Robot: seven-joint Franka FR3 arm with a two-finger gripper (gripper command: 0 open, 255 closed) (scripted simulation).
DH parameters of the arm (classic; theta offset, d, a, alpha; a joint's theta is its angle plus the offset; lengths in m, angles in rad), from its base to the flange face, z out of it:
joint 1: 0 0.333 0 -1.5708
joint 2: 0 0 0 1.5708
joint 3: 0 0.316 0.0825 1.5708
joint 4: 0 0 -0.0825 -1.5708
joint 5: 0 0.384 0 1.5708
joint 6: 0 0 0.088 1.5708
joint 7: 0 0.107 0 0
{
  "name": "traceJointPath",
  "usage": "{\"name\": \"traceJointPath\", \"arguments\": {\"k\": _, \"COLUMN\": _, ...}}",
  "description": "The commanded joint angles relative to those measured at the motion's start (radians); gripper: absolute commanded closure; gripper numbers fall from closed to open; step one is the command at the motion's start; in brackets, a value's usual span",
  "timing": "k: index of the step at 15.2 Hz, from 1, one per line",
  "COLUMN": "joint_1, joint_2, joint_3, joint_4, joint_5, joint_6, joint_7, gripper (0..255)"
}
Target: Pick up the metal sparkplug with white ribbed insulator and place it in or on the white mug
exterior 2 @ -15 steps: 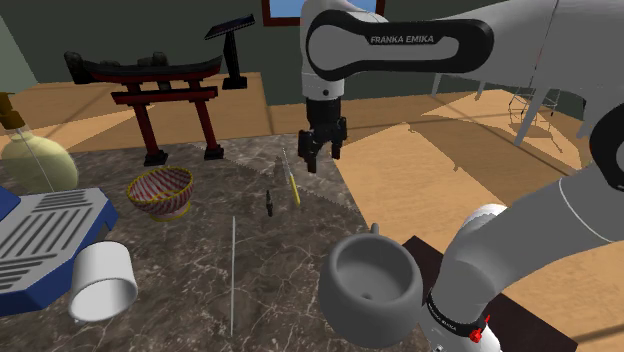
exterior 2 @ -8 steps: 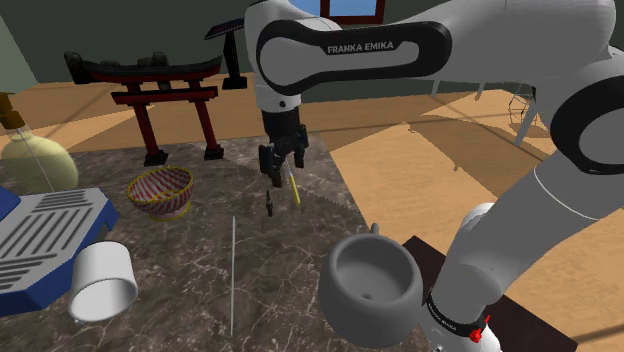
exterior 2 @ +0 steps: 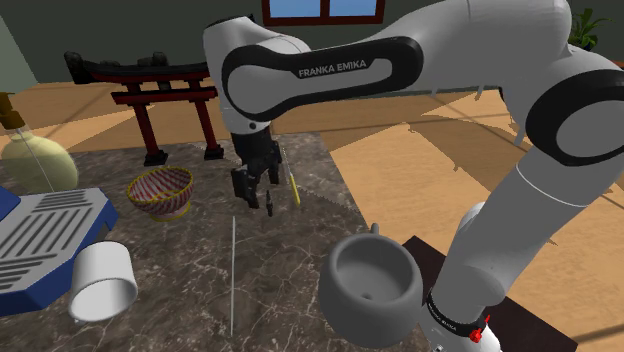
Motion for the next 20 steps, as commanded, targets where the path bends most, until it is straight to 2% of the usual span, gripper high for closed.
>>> {"name": "traceJointPath", "arguments": {"k": 1, "joint_1": 0.002, "joint_2": -0.004, "joint_3": 0.001, "joint_4": -0.030, "joint_5": 0.002, "joint_6": 0.027, "joint_7": -0.001, "gripper": 0}}
{"name": "traceJointPath", "arguments": {"k": 4, "joint_1": 0.003, "joint_2": -0.008, "joint_3": 0.003, "joint_4": -0.068, "joint_5": 0.004, "joint_6": 0.061, "joint_7": -0.003, "gripper": 0}}
{"name": "traceJointPath", "arguments": {"k": 12, "joint_1": 0.003, "joint_2": -0.008, "joint_3": 0.003, "joint_4": -0.068, "joint_5": 0.004, "joint_6": 0.061, "joint_7": -0.003, "gripper": 0}}
{"name": "traceJointPath", "arguments": {"k": 13, "joint_1": 0.003, "joint_2": -0.008, "joint_3": 0.003, "joint_4": -0.068, "joint_5": 0.004, "joint_6": 0.061, "joint_7": -0.003, "gripper": 255}}
{"name": "traceJointPath", "arguments": {"k": 20, "joint_1": 0.003, "joint_2": -0.008, "joint_3": 0.003, "joint_4": -0.068, "joint_5": 0.004, "joint_6": 0.061, "joint_7": -0.003, "gripper": 255}}
